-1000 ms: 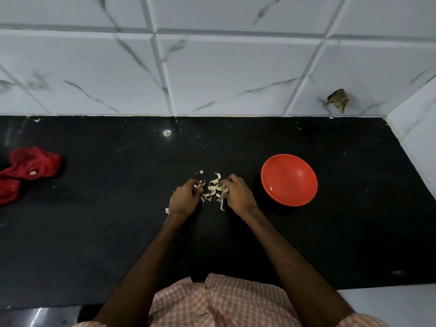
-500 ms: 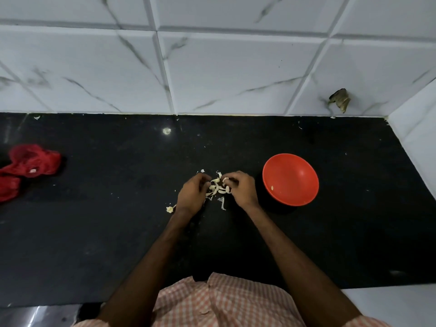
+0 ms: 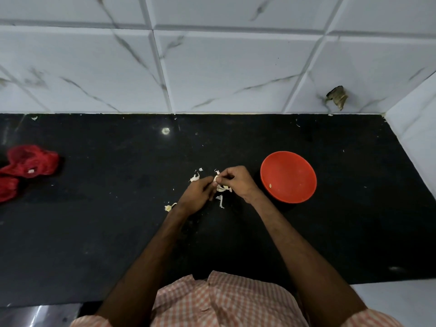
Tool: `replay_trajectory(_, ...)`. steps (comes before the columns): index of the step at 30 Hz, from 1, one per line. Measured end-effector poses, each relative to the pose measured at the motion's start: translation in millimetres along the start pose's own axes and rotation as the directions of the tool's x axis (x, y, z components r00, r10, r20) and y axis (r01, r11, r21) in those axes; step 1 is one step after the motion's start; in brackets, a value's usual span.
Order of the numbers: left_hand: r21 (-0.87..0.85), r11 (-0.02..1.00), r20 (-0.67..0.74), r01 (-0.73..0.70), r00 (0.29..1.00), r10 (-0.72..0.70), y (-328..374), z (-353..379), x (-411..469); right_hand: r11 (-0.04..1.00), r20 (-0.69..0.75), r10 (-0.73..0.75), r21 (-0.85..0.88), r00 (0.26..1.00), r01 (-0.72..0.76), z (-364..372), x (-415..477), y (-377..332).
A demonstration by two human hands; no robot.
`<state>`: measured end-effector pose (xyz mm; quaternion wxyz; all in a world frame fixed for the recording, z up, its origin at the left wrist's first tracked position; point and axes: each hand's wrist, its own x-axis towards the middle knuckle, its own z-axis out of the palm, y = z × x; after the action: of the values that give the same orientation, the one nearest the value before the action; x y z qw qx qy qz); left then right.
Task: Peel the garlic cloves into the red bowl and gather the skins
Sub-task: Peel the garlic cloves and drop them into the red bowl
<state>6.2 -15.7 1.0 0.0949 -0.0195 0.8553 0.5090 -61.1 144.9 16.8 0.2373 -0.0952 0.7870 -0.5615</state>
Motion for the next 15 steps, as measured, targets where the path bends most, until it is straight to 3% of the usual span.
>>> replay_trajectory(5,-0.116,0.993,-0.036,0.026,0.999,-0.031,9,4,2,0.994,-0.027,-0.010,0.105,1.000,0.013,0,-3,-4)
replay_trajectory(10,-0.262,0.963,-0.262,0.062,0.956,-0.133,21,15,5,0.979,-0.075,-0.071,0.187,0.995,0.084,6,3,-18)
replay_trajectory(15,-0.268,0.962,-0.449,-0.048,0.890,-0.081,33,21,7,0.948,-0.096,-0.054,0.307,0.994,0.082,14,5,-28)
